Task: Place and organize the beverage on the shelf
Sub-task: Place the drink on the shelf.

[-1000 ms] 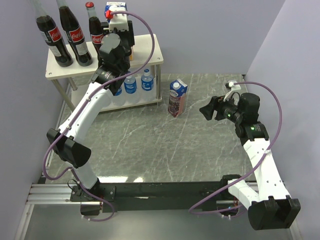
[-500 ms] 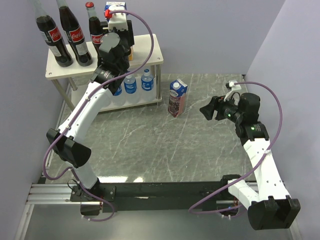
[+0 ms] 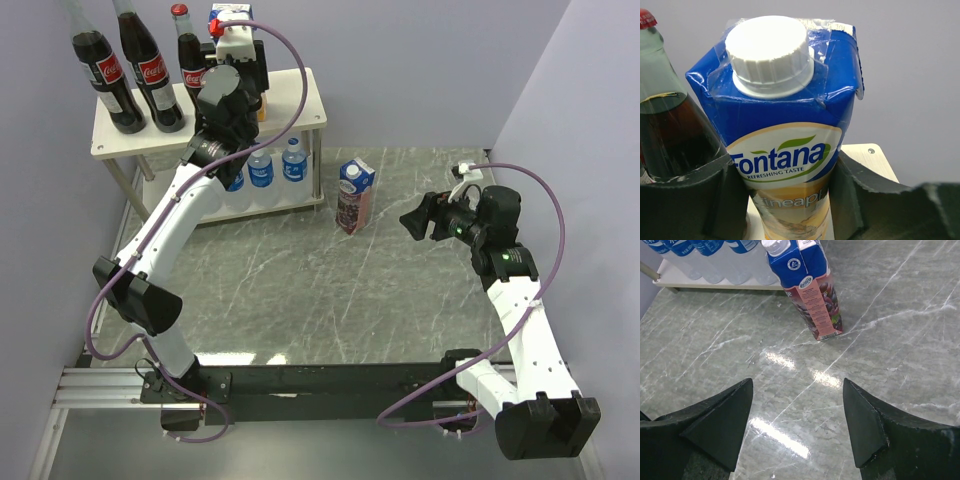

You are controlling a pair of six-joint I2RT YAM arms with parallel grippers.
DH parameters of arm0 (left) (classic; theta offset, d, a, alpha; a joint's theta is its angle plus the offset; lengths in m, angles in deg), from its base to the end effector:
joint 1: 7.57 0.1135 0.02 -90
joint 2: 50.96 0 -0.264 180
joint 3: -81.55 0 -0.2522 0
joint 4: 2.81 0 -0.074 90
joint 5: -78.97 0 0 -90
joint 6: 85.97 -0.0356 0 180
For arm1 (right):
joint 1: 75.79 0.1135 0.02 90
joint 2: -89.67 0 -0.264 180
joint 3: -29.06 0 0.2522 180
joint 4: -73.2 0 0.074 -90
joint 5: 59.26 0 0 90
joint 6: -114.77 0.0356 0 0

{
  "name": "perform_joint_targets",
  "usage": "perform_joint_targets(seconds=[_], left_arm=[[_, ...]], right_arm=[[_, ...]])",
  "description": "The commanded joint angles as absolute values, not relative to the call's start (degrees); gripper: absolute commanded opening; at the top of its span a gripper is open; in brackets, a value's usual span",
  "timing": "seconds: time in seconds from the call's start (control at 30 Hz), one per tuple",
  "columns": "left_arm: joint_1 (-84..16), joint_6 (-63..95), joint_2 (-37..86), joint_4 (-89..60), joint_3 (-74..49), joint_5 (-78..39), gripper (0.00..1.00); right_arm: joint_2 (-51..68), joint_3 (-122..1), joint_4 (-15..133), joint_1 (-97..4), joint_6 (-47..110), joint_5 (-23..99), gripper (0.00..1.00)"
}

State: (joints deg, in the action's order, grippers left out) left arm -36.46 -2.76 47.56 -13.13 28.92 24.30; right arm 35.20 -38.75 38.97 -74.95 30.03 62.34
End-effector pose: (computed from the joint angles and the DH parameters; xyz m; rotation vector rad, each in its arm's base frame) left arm 0.3407 -0.1645 0.5290 -0.1376 1.3015 0.0553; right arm 0.2091 0.0217 0.3493 -0.2951 1.9021 0.6031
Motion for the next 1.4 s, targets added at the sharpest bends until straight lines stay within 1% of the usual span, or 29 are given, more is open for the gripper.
perform_joint_targets(seconds=[0.0, 0.47, 1.1, 1.37], left_arm=[[-36.22, -1.77, 45.02, -3.04, 32.30, 22.37, 0.58], [-36.22, -1.69, 44.84, -2.69, 31.59, 22.28, 0.65], [-36.14, -1.69, 44.41, -2.16, 30.98, 22.54, 0.69], [-36.22, -1.77, 44.41, -2.07, 30.72, 22.63, 0.73]], right_arm=[[35.36, -38.93, 41.59, -75.53, 29.87, 63.09, 0.79], [35.36, -38.85, 41.51, -75.53, 29.96, 63.53, 0.79], [35.45, -38.85, 41.51, -75.53, 29.96, 63.61, 0.79], [35.45, -38.85, 41.68, -75.53, 29.96, 63.88, 0.79]])
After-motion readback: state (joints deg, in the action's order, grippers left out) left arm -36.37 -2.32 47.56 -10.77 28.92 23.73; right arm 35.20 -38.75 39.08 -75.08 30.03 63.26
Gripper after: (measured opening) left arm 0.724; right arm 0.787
